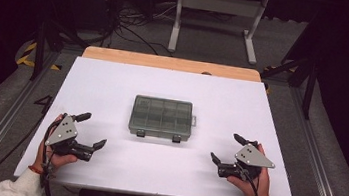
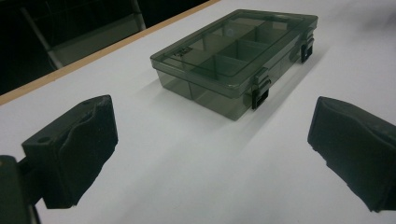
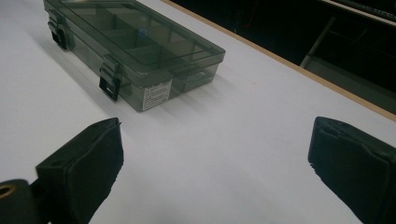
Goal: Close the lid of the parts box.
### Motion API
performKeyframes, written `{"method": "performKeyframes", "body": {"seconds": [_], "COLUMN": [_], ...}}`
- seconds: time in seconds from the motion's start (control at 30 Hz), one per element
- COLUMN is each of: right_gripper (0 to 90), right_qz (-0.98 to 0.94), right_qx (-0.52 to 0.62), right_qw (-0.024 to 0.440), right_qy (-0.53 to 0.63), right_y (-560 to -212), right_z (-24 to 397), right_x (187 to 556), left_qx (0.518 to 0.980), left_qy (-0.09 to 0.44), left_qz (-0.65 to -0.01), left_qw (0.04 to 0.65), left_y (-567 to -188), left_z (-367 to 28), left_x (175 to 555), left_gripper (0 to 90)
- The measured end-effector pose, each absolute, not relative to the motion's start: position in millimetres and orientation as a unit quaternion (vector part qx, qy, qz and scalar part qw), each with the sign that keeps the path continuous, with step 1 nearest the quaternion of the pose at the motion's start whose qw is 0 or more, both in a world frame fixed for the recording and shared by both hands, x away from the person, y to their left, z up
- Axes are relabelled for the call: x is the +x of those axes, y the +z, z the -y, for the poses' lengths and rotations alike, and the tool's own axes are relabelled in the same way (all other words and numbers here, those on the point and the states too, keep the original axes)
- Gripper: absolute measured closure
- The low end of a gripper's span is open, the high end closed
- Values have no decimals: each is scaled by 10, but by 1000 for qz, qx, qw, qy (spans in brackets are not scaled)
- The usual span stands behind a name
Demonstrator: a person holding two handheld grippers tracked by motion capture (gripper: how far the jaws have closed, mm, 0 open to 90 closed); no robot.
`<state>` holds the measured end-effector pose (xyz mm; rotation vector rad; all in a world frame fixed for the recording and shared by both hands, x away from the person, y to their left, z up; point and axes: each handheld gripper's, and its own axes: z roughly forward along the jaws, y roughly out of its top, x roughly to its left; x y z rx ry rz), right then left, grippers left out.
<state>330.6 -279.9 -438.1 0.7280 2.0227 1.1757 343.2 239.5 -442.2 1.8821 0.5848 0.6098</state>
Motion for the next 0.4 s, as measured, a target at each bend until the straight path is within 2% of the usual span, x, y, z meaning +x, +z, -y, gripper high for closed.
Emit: {"method": "performKeyframes", "body": {"seconds": [0.4], "right_gripper": [37], "right_qz": [-778], "right_qx": [280], "right_qw": [337], "right_qy": [451], "right_y": [-4385], "right_z": [2789], "right_x": [3314], "left_qx": [785], "left_qy": [252], "left_qz": [-242], "left_qw": [511], "left_y": [-4424], "left_z": [-2384], "left_x": [3452], "left_gripper": [25]}}
